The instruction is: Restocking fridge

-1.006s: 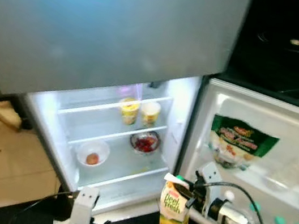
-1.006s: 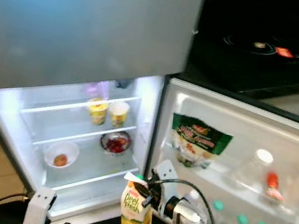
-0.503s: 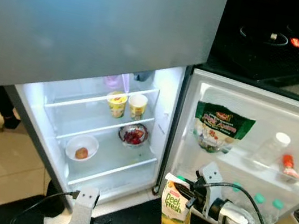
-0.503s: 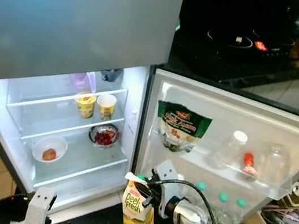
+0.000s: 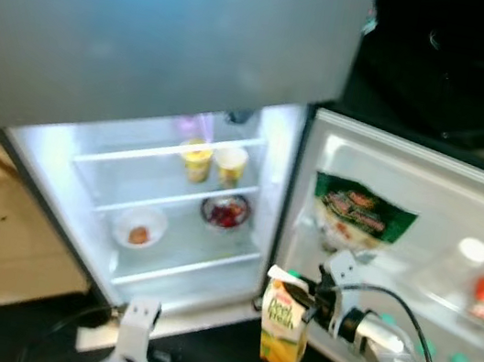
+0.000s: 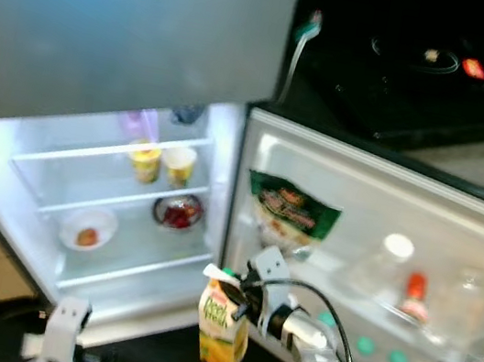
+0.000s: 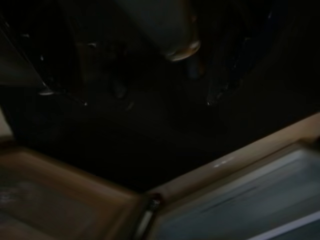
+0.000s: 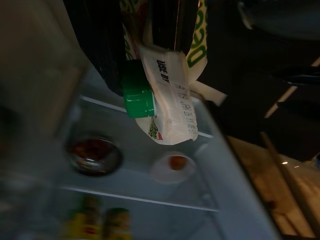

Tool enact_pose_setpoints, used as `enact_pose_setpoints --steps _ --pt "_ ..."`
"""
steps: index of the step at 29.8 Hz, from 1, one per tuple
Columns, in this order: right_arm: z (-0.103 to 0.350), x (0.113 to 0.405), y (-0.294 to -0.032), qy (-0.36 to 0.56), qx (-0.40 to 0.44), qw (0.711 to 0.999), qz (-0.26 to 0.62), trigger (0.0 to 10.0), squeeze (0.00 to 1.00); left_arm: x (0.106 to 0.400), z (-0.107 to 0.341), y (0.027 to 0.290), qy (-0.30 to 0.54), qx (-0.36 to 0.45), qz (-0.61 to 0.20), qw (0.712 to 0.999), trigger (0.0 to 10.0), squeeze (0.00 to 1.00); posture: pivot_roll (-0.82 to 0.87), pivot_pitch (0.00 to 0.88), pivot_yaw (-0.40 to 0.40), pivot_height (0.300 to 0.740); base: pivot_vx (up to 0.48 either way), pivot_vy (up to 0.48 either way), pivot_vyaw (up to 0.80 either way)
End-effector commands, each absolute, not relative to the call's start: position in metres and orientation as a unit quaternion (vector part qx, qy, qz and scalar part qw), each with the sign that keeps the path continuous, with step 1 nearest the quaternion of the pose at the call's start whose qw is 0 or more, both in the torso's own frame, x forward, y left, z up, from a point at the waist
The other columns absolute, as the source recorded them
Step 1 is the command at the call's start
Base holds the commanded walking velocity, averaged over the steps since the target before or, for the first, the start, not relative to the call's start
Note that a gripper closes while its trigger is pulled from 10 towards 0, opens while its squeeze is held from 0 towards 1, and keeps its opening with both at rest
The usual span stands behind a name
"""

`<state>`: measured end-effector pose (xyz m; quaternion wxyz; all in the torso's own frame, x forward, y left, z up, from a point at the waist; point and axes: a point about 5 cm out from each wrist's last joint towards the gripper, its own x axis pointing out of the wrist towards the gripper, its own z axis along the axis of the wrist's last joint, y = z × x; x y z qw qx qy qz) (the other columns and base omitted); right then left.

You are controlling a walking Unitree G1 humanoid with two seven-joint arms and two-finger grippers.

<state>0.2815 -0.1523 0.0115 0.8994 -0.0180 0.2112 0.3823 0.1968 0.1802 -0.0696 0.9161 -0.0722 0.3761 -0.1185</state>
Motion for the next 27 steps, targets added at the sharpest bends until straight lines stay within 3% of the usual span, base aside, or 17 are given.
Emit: enact_pose_setpoints --steps 1,14,21,27 --pt "0.017 0.284 -0.147 0.188 -0.014 0.901 0.391 10.0 0.0 0.192 -0.071 0.182 0.377 -0.078 -0.113 0.916 10.0 0.0 -0.03 0.03 0.007 0.74 0.0 0.0 0.0" --pt "0.031 0.29 -0.119 0.134 0.049 0.897 0.418 10.0 0.0 0.209 -0.059 0.189 0.336 -0.056 -0.12 0.932 10.0 0.0 -0.03 0.052 0.021 0.74 0.0 0.0 0.0" --pt "0.025 0.281 -0.107 0.136 0.013 0.89 0.435 10.0 0.0 0.212 -0.056 0.191 0.323 -0.048 -0.13 0.936 10.0 0.0 -0.03 0.065 0.03 0.74 0.0 0.0 0.0" --pt "0.03 0.284 -0.108 0.115 -0.009 0.897 0.427 10.0 0.0 0.215 -0.053 0.191 0.314 -0.047 -0.137 0.938 10.0 0.0 -0.03 0.076 0.033 0.71 0.0 0.0 0.0"
